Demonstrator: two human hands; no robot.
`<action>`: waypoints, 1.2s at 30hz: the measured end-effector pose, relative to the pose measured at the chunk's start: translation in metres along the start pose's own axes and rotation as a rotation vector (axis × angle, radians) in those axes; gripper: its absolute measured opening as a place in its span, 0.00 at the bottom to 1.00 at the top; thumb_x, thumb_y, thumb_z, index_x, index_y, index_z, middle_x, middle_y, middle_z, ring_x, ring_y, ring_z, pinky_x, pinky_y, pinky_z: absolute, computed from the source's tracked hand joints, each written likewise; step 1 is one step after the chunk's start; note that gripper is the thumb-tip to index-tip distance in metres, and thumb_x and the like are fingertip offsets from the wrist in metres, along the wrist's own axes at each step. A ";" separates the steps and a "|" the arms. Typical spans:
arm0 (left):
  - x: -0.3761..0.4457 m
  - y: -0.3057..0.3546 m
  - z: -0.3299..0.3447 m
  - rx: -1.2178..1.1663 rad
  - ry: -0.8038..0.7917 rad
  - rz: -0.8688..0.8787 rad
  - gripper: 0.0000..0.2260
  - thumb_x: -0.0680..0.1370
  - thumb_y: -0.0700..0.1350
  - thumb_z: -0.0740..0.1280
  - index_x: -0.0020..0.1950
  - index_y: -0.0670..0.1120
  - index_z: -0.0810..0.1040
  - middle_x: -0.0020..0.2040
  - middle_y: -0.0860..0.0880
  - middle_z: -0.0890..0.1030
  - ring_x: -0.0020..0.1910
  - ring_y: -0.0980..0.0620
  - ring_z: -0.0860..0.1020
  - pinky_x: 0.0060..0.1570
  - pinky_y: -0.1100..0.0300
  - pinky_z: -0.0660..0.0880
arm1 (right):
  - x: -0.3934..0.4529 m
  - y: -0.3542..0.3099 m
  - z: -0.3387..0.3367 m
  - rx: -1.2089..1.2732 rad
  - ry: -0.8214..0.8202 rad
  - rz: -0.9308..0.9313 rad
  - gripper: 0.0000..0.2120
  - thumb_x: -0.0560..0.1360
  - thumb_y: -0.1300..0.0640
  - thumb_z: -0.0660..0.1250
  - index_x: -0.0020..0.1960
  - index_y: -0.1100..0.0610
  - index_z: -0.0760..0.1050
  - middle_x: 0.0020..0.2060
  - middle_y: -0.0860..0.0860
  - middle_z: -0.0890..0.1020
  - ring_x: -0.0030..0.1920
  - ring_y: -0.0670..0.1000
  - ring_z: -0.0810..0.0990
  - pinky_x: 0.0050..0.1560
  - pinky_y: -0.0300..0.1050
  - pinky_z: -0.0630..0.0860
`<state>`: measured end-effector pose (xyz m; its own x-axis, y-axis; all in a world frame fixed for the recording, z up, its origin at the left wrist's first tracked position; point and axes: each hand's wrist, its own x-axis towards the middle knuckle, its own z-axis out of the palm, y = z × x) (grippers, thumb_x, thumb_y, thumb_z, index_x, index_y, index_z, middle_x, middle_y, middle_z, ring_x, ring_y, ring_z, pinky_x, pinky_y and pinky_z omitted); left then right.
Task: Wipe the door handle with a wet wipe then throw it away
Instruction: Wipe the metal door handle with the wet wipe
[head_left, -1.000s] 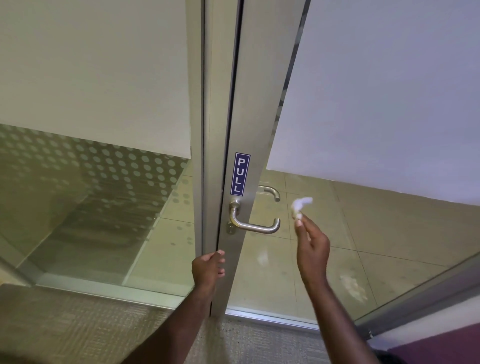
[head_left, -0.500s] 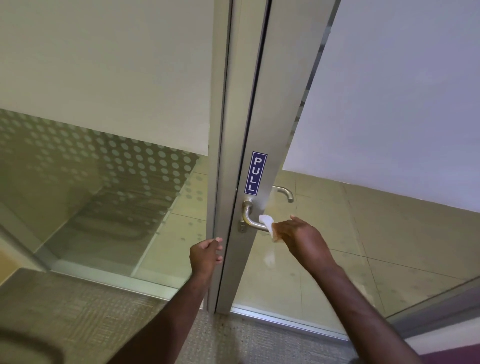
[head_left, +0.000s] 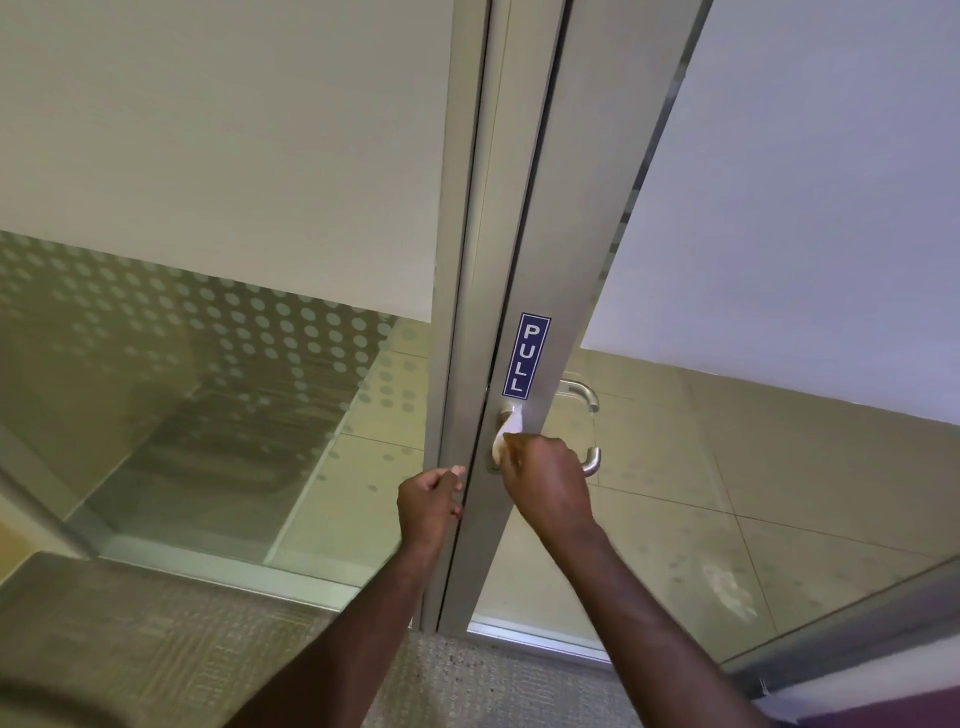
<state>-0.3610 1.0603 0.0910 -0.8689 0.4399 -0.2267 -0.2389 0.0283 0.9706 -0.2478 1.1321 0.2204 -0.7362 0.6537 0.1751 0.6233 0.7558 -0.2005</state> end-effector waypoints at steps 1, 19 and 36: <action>0.000 -0.001 0.000 -0.001 -0.008 -0.001 0.05 0.78 0.42 0.70 0.44 0.46 0.86 0.35 0.46 0.83 0.22 0.53 0.73 0.24 0.64 0.72 | 0.001 0.002 -0.004 0.026 -0.039 0.045 0.18 0.77 0.63 0.58 0.64 0.55 0.77 0.41 0.55 0.84 0.43 0.60 0.83 0.51 0.52 0.78; 0.027 0.003 -0.007 0.035 -0.077 -0.012 0.05 0.79 0.43 0.70 0.48 0.44 0.86 0.37 0.47 0.84 0.25 0.51 0.75 0.31 0.60 0.75 | 0.046 -0.025 0.018 0.079 0.179 0.390 0.14 0.75 0.45 0.72 0.42 0.56 0.82 0.36 0.54 0.86 0.31 0.54 0.77 0.38 0.45 0.68; 0.029 0.014 -0.013 0.068 -0.191 0.025 0.06 0.79 0.42 0.70 0.44 0.44 0.85 0.34 0.47 0.83 0.26 0.50 0.74 0.35 0.55 0.75 | 0.051 -0.035 0.031 -0.073 0.171 0.488 0.07 0.74 0.53 0.68 0.39 0.54 0.80 0.35 0.53 0.85 0.35 0.56 0.82 0.49 0.49 0.68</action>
<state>-0.3948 1.0612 0.0967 -0.7747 0.6033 -0.1893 -0.1827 0.0731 0.9805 -0.3156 1.1375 0.2065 -0.3062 0.9227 0.2342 0.9043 0.3588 -0.2315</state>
